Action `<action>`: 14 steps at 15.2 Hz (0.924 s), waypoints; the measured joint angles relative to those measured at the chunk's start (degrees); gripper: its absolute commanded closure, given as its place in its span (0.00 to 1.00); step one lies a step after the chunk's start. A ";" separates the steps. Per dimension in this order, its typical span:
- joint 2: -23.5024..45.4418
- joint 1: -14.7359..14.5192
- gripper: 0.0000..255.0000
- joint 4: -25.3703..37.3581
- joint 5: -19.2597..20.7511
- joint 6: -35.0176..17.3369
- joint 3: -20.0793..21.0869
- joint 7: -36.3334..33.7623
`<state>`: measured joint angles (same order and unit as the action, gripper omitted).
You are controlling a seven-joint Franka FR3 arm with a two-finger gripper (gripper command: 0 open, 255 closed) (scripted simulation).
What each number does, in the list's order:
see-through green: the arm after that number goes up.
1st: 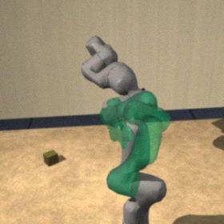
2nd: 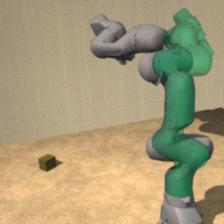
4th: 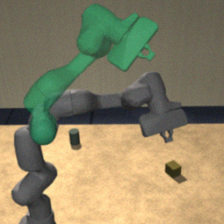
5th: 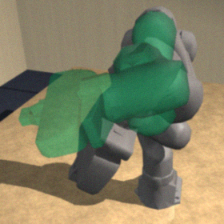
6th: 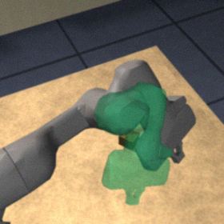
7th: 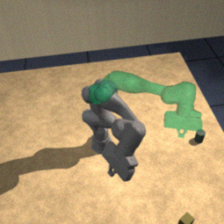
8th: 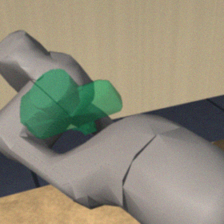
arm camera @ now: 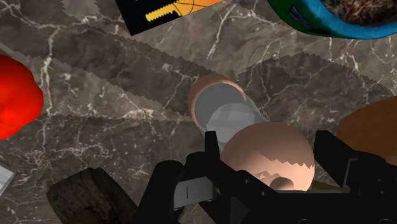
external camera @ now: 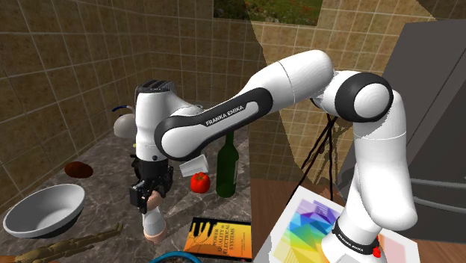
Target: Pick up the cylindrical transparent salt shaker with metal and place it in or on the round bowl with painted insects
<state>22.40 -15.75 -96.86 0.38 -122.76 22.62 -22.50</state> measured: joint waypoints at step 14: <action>-2.44 0.23 1.00 5.11 -0.78 7.39 0.43 -0.20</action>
<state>19.96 -15.52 -91.75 -0.40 -115.37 23.05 -22.70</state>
